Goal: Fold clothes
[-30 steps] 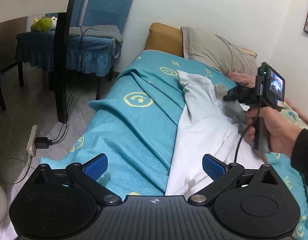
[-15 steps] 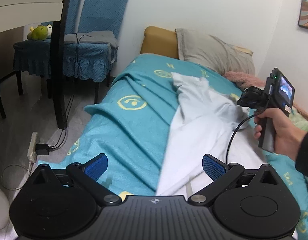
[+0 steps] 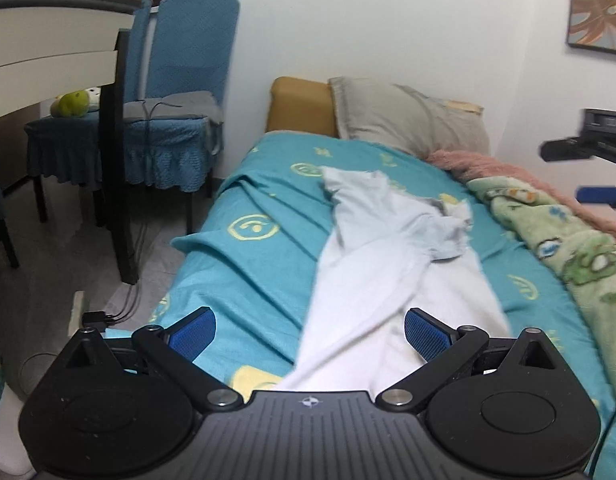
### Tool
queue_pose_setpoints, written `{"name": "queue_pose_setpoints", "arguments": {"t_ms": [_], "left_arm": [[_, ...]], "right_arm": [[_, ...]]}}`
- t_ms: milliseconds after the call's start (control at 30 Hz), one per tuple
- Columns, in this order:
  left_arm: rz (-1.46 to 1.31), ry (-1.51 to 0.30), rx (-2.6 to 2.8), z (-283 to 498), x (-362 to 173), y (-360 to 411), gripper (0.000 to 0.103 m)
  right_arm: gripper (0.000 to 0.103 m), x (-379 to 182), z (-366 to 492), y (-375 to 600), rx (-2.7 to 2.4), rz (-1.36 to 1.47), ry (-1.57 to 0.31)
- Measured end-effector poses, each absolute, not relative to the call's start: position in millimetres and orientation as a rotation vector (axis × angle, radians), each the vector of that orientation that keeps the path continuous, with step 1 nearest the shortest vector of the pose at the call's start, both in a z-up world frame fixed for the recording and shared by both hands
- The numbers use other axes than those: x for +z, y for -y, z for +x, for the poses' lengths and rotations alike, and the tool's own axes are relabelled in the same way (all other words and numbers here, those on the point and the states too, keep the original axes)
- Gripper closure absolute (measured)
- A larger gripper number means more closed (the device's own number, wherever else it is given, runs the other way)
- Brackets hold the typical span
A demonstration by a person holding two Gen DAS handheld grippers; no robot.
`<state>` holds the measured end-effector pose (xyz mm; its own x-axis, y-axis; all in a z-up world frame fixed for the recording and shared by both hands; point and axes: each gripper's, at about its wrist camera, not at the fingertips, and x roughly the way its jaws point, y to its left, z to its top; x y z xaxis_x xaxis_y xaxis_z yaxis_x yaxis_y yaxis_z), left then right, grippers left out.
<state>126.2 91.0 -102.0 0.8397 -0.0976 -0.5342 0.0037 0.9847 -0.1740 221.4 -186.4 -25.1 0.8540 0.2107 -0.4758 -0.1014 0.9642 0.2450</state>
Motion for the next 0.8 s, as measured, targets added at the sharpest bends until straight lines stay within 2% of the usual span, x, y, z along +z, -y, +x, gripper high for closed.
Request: {"name": "queue_pose_setpoints", "arguments": {"t_ms": [100,267,533,600,667,800], "left_arm": [[-0.158,-0.582,-0.082,113.2,-95.2,-88.0,0.001],[-0.257,-0.7,-0.108,104.7,-94.5,-110.3,0.001],[-0.543,-0.888,0.071,108.6,-120.8,-176.6,0.008],[-0.596,-0.941,0.127,109.7,-132.3,-187.3,0.014],[-0.629,-0.993,0.159,109.3,-141.2,-193.0,0.026],[-0.618,-1.027,0.156,101.8,-142.4,-190.6,0.032]], "right_arm": [[0.017,-12.6,167.4,185.0,0.182,0.212,-0.527],[0.017,-18.3,103.5,179.3,0.206,0.153,-0.569],[0.017,-48.3,75.6,211.1,0.216,0.352,-0.656],[0.017,-56.9,76.8,220.3,0.208,0.423,-0.683],[0.017,-65.4,78.0,229.5,0.199,0.494,-0.709],[0.017,-77.8,82.4,238.1,0.185,0.552,-0.748]]}}
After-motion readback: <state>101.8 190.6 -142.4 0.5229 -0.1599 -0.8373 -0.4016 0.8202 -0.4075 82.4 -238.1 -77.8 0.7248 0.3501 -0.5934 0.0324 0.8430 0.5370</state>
